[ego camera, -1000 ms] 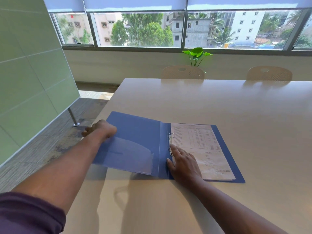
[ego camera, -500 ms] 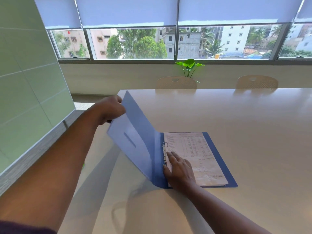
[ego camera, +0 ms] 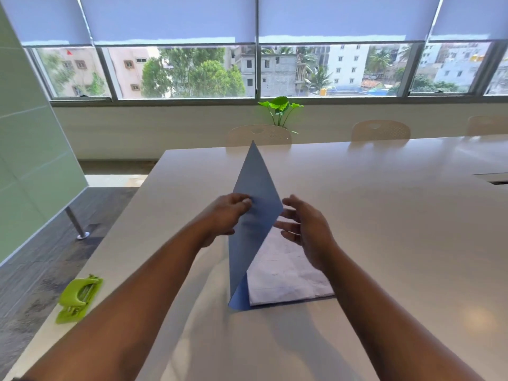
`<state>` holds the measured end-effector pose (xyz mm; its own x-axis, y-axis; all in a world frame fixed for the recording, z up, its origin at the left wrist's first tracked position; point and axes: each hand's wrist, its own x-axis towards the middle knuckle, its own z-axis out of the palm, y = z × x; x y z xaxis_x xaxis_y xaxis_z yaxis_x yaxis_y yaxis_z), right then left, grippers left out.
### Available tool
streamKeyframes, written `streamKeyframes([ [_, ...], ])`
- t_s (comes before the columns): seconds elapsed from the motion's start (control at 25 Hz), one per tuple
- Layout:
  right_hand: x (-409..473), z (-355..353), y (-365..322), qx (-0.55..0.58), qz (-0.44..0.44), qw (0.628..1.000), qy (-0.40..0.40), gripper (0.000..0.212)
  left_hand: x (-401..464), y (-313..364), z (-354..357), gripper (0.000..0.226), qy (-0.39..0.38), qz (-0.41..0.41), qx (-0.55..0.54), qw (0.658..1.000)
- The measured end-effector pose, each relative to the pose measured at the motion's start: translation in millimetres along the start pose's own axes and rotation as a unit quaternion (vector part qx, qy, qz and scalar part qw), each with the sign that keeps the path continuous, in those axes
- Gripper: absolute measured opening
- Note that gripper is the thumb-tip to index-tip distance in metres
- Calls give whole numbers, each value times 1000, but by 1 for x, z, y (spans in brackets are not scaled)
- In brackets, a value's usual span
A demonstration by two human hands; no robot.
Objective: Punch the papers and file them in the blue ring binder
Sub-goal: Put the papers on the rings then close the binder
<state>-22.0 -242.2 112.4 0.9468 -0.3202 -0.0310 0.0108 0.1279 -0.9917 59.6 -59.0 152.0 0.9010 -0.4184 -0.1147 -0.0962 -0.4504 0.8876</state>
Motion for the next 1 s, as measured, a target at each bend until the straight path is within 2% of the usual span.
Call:
streamKeyframes([
  [0.12,7,-39,-19,57,83,995,5,49,12,-32,23,48,-19,-11,50,999],
  [0.2,10,-64,-23,49,113,992,15,44,18,-51,33,51,-21,-32,53,998],
  [0.28,11,-83,-23,15,122,992,23,32,26,-71,40,53,-18,-48,58,997],
  [0.36,10,-95,-17,-19,131,991,32,29,30,-85,47,57,-9,-60,68,996],
  [0.44,12,-103,-6,-88,137,986,44,22,32,-94,54,69,4,-60,61,996],
  [0.48,14,-107,0,-137,136,980,49,25,33,-96,57,77,16,-58,50,997],
  [0.6,19,-109,23,-261,137,953,64,36,31,-96,64,76,46,-66,44,996],
  [0.68,22,-108,38,-312,159,934,69,37,34,-100,65,75,58,-81,31,995],
  [0.84,32,-106,60,-404,175,894,83,55,37,-105,66,63,79,-108,-4,991],
  [0.92,35,-102,60,-471,168,863,73,60,40,-105,66,60,79,-132,-55,987],
  [1.0,38,-100,61,-518,163,837,66,63,45,-103,66,56,64,-163,-157,972],
])
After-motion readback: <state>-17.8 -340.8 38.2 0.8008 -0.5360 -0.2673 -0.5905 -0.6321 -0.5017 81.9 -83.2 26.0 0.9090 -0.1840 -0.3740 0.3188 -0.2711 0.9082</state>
